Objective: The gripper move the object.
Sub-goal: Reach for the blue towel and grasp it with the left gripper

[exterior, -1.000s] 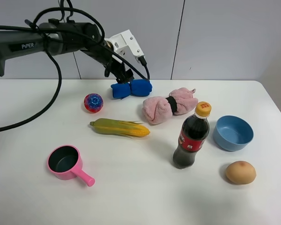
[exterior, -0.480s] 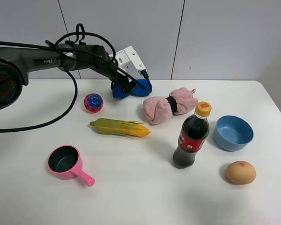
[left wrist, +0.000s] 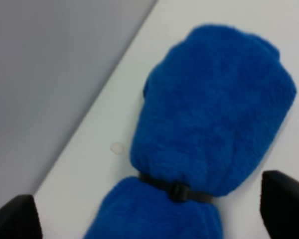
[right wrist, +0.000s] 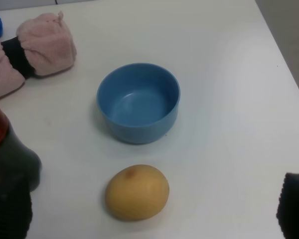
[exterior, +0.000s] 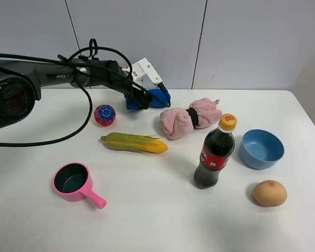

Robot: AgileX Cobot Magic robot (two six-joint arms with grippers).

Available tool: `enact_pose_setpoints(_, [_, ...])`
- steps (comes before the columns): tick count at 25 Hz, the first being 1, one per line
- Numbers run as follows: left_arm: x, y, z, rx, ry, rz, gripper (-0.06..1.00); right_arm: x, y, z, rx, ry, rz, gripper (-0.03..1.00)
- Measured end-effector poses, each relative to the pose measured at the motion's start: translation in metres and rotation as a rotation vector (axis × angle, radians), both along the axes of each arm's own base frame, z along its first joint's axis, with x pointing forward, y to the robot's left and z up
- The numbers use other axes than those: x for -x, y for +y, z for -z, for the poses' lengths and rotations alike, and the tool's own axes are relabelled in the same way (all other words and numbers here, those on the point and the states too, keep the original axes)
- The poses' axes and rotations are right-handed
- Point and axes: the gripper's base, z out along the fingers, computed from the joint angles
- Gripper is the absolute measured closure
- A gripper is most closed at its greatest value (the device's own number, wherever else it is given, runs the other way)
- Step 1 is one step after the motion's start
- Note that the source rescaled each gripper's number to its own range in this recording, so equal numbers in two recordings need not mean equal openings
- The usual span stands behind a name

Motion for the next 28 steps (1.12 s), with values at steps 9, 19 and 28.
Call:
enact_pose_setpoints(9, [-0.001, 0.001, 0.017, -0.004, 0.020, -0.009, 0.10, 0.000, 0.000, 0.000, 0.000, 0.000, 0.000, -0.03])
enact_pose_setpoints(19, [-0.011, 0.019, 0.015, 0.008, -0.015, -0.055, 0.10, 0.000, 0.000, 0.000, 0.000, 0.000, 0.000, -0.03])
enact_pose_setpoints(28, [-0.011, 0.020, 0.031, -0.003, 0.008, -0.060, 0.11, 0.000, 0.000, 0.000, 0.000, 0.000, 0.000, -0.03])
